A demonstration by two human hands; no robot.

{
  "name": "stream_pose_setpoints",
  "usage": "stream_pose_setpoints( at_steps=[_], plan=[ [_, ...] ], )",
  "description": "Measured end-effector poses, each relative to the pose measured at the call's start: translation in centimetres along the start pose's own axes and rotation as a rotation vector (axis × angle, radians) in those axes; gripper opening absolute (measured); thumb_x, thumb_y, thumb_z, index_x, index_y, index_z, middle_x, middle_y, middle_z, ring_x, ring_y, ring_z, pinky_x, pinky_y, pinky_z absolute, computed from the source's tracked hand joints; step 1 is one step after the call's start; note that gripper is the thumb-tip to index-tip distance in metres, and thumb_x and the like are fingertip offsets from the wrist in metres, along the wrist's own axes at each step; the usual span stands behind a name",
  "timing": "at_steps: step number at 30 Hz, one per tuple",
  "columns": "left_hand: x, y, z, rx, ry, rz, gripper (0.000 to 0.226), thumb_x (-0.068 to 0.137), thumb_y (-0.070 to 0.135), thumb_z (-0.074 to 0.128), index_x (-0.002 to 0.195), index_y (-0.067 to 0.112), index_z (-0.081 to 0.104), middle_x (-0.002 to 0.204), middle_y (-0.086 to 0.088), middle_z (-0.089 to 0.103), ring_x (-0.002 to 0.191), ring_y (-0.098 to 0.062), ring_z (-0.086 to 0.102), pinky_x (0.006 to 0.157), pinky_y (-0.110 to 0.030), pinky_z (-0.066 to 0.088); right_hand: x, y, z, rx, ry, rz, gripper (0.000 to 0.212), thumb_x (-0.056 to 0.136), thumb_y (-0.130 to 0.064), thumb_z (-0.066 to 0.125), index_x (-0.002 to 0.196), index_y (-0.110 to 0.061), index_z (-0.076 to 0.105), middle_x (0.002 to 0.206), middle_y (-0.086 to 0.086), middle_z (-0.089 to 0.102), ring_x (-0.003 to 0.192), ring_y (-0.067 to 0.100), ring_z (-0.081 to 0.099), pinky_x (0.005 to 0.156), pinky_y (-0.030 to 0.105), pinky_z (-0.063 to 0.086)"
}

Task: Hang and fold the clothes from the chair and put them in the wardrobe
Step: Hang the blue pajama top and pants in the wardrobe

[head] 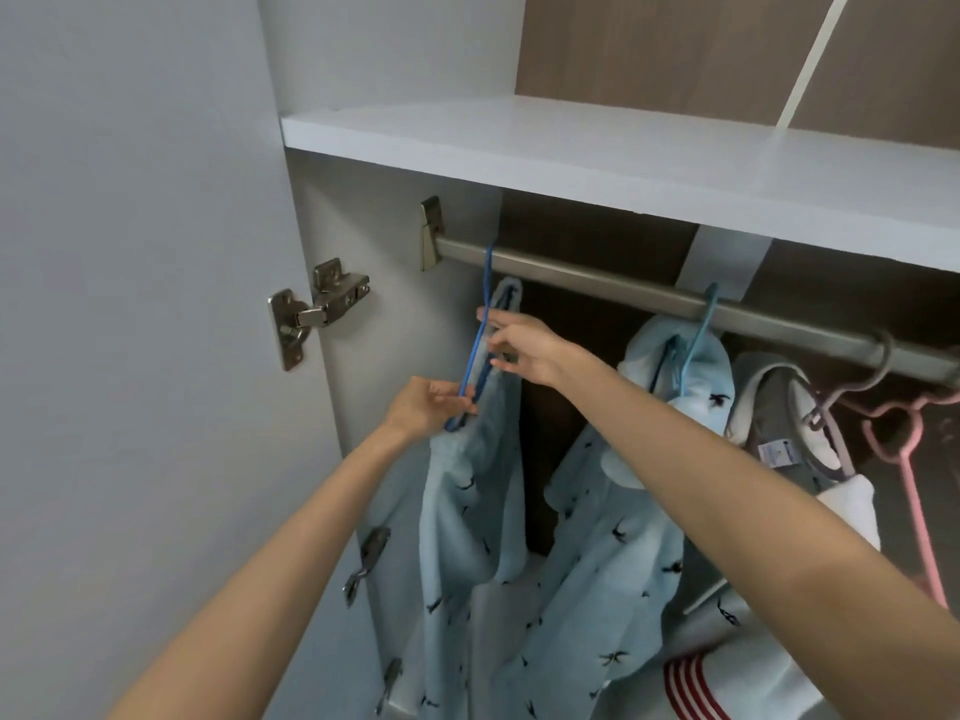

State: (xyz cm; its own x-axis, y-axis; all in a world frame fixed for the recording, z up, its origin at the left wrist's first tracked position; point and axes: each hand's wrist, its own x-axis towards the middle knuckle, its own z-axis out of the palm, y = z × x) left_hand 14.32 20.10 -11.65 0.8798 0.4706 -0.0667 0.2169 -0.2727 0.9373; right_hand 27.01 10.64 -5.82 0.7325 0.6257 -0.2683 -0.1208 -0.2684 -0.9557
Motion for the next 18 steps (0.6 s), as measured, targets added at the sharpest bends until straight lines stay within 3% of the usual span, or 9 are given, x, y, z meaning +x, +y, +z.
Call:
stream_pose_setpoints(
  at_steps=[2, 5, 8, 10, 14, 18],
  plan=[
    [-0.2, -0.2, 0.1, 0.001, -0.007, 0.016, 0.02, 0.087, 0.003, 0.066, 0.106, -0.002, 0.07, 0.068, 0.008, 0.07, 0.082, -0.012, 0.062, 0.096, -0.033, 0.047, 0.2, 0.4, -0.1, -0.062, -0.014, -0.035, 0.054, 0.094, 0.004, 0.039, 0.14, -0.022, 0.049, 0.12, -0.002, 0.056, 0.08, 0.005, 0.047, 0.074, 0.023, 0.042],
    [-0.4, -0.6, 0.5, 0.109, 0.001, 0.088, 0.022, 0.089, 0.011, 0.066, 0.109, 0.003, 0.07, 0.097, -0.01, 0.071, 0.089, -0.013, 0.06, 0.093, -0.033, 0.048, 0.4, 1.3, -0.3, -0.083, 0.011, -0.085, 0.05, 0.094, 0.002, 0.042, 0.136, -0.024, 0.051, 0.129, -0.004, 0.057, 0.08, 0.005, 0.049, 0.073, 0.023, 0.041],
    [-0.9, -1.1, 0.8, 0.178, 0.057, 0.152, 0.027, 0.089, 0.019, 0.067, 0.114, 0.011, 0.068, 0.115, -0.004, 0.068, 0.091, -0.017, 0.065, 0.091, -0.036, 0.051, 0.1, 2.1, -0.3, 0.017, 0.114, -0.076, 0.037, 0.095, -0.002, 0.049, 0.129, -0.012, 0.058, 0.112, 0.007, 0.063, 0.072, 0.006, 0.053, 0.073, 0.025, 0.05],
    [-1.8, -1.4, 0.9, 0.184, 0.077, 0.161, 0.041, 0.089, 0.025, 0.066, 0.127, 0.014, 0.059, 0.125, 0.001, 0.059, 0.096, -0.022, 0.065, 0.092, -0.038, 0.05, -0.6, 2.6, -0.3, 0.048, 0.149, -0.065, 0.032, 0.095, -0.003, 0.051, 0.126, -0.011, 0.059, 0.115, 0.011, 0.064, 0.077, 0.008, 0.057, 0.08, 0.029, 0.053],
    [-3.9, -2.4, 0.8, 0.19, 0.112, 0.126, 0.061, 0.091, 0.039, 0.06, 0.143, 0.014, 0.04, 0.132, -0.001, 0.05, 0.114, -0.021, 0.055, 0.095, -0.029, 0.043, -2.7, 3.9, -0.1, 0.034, 0.149, -0.071, 0.03, 0.094, -0.002, 0.051, 0.122, -0.011, 0.058, 0.105, 0.006, 0.062, 0.087, 0.012, 0.057, 0.083, 0.028, 0.053],
    [-6.7, -4.5, 0.6, 0.145, 0.025, 0.08, 0.073, 0.083, 0.041, 0.068, 0.143, 0.017, 0.034, 0.128, 0.007, 0.048, 0.099, -0.008, 0.056, 0.077, -0.013, 0.045, -5.2, 6.3, 0.7, -0.049, 0.116, -0.068, 0.019, 0.094, -0.002, 0.05, 0.108, -0.014, 0.056, 0.091, 0.0, 0.056, 0.088, 0.012, 0.056, 0.078, 0.025, 0.053]
  ],
)
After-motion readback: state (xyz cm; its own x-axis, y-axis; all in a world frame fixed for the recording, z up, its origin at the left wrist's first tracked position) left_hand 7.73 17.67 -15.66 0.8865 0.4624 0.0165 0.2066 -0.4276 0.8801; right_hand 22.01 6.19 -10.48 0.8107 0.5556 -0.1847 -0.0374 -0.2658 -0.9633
